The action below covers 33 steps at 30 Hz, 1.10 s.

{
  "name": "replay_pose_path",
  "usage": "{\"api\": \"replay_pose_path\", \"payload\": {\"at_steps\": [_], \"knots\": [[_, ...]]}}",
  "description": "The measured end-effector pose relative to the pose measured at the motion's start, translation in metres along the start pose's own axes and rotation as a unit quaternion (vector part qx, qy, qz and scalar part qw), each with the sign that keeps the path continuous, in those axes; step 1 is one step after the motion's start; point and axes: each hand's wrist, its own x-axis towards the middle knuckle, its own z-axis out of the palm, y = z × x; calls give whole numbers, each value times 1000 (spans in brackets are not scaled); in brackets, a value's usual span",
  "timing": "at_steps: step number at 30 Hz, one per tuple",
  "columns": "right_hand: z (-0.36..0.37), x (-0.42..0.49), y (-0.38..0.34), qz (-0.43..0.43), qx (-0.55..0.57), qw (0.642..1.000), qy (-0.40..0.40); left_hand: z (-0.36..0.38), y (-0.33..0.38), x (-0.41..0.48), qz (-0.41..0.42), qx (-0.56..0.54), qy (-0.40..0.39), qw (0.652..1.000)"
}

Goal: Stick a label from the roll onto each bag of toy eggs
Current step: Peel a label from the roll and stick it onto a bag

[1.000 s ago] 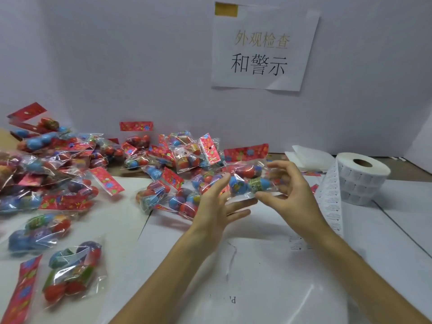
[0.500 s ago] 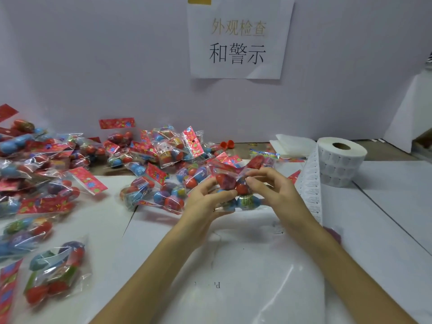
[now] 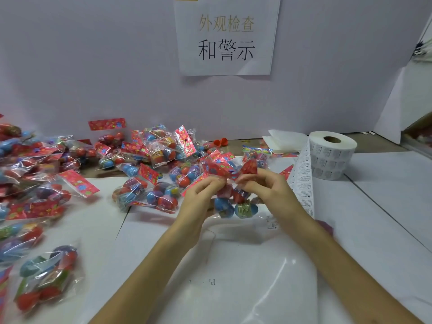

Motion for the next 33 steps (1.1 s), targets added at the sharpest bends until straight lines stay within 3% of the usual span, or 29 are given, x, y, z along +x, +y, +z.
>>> {"api": "replay_pose_path", "payload": {"at_steps": [3, 16, 25, 33], "knots": [[2, 0, 0, 13, -8, 1000, -16, -3, -1, 0, 19, -7, 34, 999], [-1, 1, 5, 39, -16, 999, 16, 2, 0, -1, 13, -7, 49, 999], [-7, 3, 7, 12, -49, 998, 29, 1, 0, -1, -19, -9, -27, 999], [-4, 3, 6, 15, -47, 999, -21, -4, 0, 2, -11, 6, 23, 1000]]}}
